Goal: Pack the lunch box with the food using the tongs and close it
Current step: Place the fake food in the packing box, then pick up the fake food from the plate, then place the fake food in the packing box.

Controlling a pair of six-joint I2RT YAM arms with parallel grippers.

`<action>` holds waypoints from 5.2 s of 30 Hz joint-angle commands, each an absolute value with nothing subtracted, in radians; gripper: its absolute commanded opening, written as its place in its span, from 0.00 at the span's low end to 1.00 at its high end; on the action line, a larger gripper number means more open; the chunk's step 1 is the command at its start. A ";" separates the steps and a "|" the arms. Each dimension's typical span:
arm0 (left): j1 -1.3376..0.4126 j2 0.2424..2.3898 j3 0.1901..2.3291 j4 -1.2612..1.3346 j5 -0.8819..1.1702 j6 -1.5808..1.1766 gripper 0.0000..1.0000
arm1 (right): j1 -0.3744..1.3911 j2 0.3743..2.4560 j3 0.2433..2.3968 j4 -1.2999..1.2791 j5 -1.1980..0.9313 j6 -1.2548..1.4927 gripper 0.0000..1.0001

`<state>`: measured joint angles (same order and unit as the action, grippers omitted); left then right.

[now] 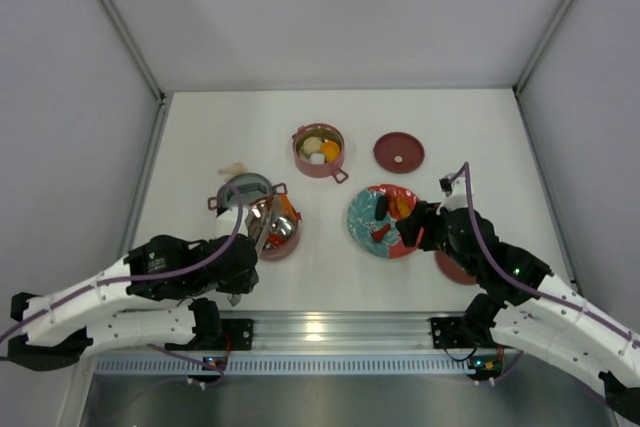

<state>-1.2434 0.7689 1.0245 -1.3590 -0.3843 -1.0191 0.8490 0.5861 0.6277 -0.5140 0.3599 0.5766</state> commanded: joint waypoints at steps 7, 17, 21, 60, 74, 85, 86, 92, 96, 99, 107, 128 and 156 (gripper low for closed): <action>-1.246 0.798 1.012 -1.508 -0.420 -1.011 0.32 | 0.865 0.572 0.626 -0.465 0.359 0.578 0.61; -1.246 0.804 1.012 -1.508 -0.416 -1.003 0.40 | 0.865 0.574 0.624 -0.463 0.357 0.581 0.60; -1.246 0.807 1.015 -1.506 -0.417 -1.002 0.42 | 0.865 0.574 0.623 -0.463 0.357 0.581 0.61; -1.247 1.588 1.304 -0.821 -0.123 -0.588 0.44 | 0.864 0.474 0.742 -0.661 0.465 0.563 0.61; -1.249 1.578 1.190 -0.782 -0.095 -0.612 0.42 | 0.865 0.471 0.726 -0.653 0.460 0.568 0.61; -1.261 1.509 1.186 -0.804 -0.107 -0.620 0.23 | 0.864 0.482 0.726 -0.644 0.457 0.571 0.61; -1.262 1.503 1.189 -0.804 -0.112 -0.620 0.22 | 0.864 0.482 0.726 -0.644 0.457 0.569 0.61; -1.267 1.393 1.206 -0.837 -0.172 -0.650 0.20 | 0.865 0.482 0.726 -0.649 0.462 0.569 0.61; -1.266 1.304 1.197 -0.894 -0.216 -0.687 0.20 | 0.864 0.483 0.726 -0.646 0.460 0.568 0.61; -1.267 1.221 1.183 -0.969 -0.264 -0.722 0.20 | 0.864 0.489 0.726 -0.641 0.462 0.565 0.61; -1.267 1.005 1.163 -1.209 -0.379 -0.840 0.20 | 0.865 0.520 0.726 -0.612 0.451 0.555 0.61; -1.267 0.761 1.062 -1.506 -0.426 -1.026 0.23 | 0.864 0.571 0.700 -0.549 0.417 0.558 0.61; -1.267 0.784 1.066 -1.506 -0.422 -1.020 0.42 | 0.864 0.569 0.664 -0.528 0.405 0.569 0.61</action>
